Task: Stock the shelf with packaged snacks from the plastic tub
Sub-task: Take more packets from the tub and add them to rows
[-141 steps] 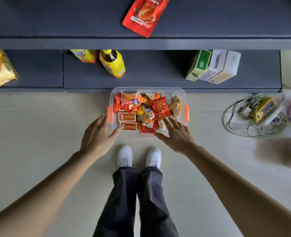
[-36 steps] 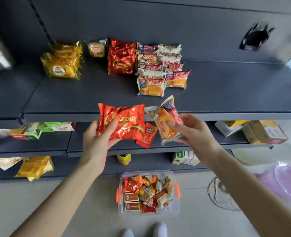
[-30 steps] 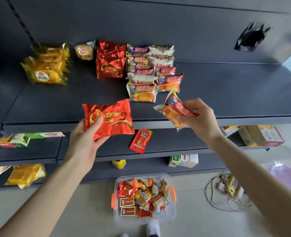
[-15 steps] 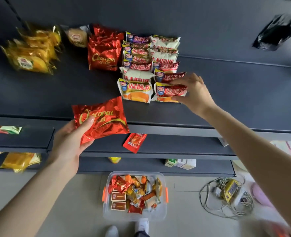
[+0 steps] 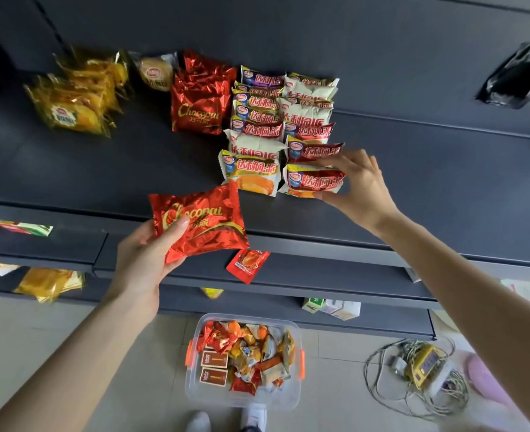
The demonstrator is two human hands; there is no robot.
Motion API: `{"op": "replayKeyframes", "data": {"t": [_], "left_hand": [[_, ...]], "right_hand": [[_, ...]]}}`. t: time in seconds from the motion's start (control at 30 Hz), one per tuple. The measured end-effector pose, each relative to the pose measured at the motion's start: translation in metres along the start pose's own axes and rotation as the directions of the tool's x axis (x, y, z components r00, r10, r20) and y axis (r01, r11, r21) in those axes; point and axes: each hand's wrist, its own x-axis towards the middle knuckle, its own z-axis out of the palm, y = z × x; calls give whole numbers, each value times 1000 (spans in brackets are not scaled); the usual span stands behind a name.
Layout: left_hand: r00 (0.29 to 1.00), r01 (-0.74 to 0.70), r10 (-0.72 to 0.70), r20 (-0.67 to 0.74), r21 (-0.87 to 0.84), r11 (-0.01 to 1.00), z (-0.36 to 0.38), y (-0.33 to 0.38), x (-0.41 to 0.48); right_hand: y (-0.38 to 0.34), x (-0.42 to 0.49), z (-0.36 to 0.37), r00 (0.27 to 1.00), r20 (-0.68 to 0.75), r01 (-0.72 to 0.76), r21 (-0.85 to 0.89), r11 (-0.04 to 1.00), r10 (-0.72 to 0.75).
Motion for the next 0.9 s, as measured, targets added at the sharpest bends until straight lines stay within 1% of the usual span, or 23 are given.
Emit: {"op": "replayKeyframes", "data": {"t": [0.17, 0.37, 0.57, 0.63, 0.73, 0.77, 0.8, 0.87, 0.9], "left_hand": [[1000, -4, 4, 9, -4, 1000, 9, 4, -2], [1000, -16, 16, 22, 0, 1000, 13, 7, -1], [1000, -11, 11, 16, 0, 1000, 11, 1, -2], [1000, -9, 9, 15, 3, 1000, 10, 0, -1], [1000, -20, 19, 16, 26, 999, 10, 0, 0], [1000, -27, 26, 16, 38, 999, 11, 1, 0], [999, -33, 32, 20, 48, 998, 11, 1, 0], [998, -44, 41, 37, 63, 997, 14, 4, 1], [998, -47, 44, 45, 68, 997, 14, 6, 0]], "right_hand": [[2, 2, -2, 998, 46, -49, 150, 988, 42], [2, 10, -4, 995, 56, -90, 210, 974, 80], [3, 3, -3, 994, 55, -102, 226, 969, 92], [4, 0, -4, 994, 24, -109, 232, 967, 107], [0, -6, -8, 985, -124, -82, 269, 960, 118], [-4, -9, -9, 982, -165, -46, 257, 965, 90], [-8, -11, -9, 981, -189, 0, 210, 978, 40], [-13, -12, -7, 979, -191, 81, 74, 994, -66], [-16, -13, -6, 981, -181, 87, 45, 995, -77]]}}
